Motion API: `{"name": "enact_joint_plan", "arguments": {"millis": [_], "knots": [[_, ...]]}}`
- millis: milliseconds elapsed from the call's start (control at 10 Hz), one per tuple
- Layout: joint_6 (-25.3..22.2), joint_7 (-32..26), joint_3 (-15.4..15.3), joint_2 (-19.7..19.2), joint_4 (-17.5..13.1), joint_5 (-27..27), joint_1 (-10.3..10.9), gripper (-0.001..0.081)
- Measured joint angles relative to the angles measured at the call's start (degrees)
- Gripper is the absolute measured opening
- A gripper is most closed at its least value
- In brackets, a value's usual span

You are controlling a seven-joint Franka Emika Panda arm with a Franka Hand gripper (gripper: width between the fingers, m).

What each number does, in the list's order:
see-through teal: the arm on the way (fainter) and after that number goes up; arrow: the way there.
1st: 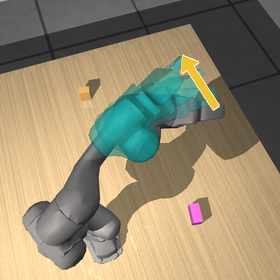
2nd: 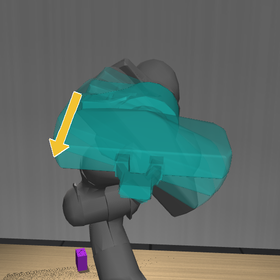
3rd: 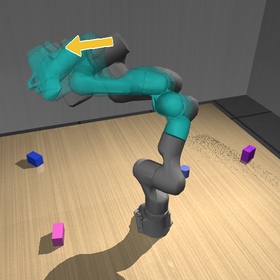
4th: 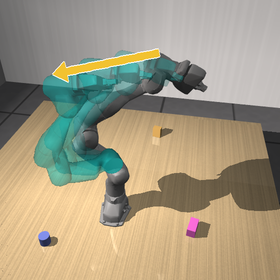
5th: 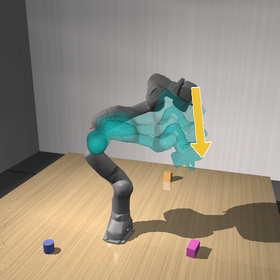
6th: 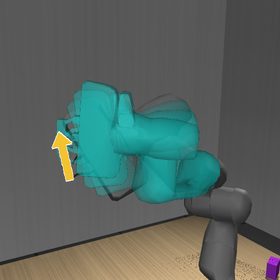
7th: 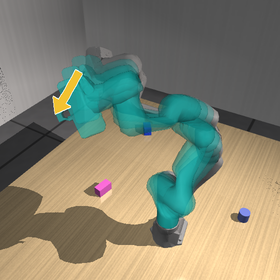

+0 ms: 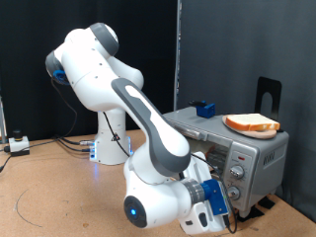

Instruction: Make a piece of toast with the oven

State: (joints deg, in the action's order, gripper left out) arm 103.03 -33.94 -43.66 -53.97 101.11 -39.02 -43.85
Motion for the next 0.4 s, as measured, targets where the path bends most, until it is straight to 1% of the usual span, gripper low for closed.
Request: {"name": "enact_joint_plan", "arguments": {"millis": [100, 400], "knots": [[-1.3, 0.9, 0.0, 0.8, -0.2, -0.1, -1.2, 0.0803], [-7.8, 5.4, 0.0, 2.6, -1.2, -1.3, -5.1, 0.0807]]}}
